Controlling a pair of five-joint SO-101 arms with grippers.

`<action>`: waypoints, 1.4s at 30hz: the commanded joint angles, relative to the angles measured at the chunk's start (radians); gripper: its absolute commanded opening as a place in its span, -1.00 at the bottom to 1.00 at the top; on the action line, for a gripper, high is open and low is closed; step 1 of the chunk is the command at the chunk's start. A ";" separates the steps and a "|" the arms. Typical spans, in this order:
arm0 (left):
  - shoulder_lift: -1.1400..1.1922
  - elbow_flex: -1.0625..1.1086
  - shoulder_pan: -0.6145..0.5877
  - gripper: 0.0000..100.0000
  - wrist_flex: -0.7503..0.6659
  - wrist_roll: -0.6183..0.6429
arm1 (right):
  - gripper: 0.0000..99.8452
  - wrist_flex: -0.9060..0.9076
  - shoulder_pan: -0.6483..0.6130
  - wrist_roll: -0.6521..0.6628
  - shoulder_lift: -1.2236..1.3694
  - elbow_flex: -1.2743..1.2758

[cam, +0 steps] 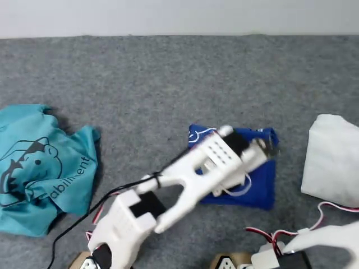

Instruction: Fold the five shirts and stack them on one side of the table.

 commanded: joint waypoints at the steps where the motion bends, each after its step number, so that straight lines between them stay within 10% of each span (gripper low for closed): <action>1: -0.170 -0.070 -0.097 -0.97 0.028 -0.009 | -0.98 0.035 -0.064 0.003 -0.035 -0.009; 21: -0.798 0.288 -0.899 -0.97 0.028 -0.132 | -0.74 -0.177 -1.081 -0.539 0.171 -0.014; 30: -0.825 0.380 -1.134 -0.97 0.021 -0.132 | -0.71 -0.297 -1.158 -0.608 0.522 -0.253; 42: -0.824 0.415 -1.142 -0.97 0.021 -0.132 | -0.71 -0.265 -1.079 -0.601 0.734 -0.480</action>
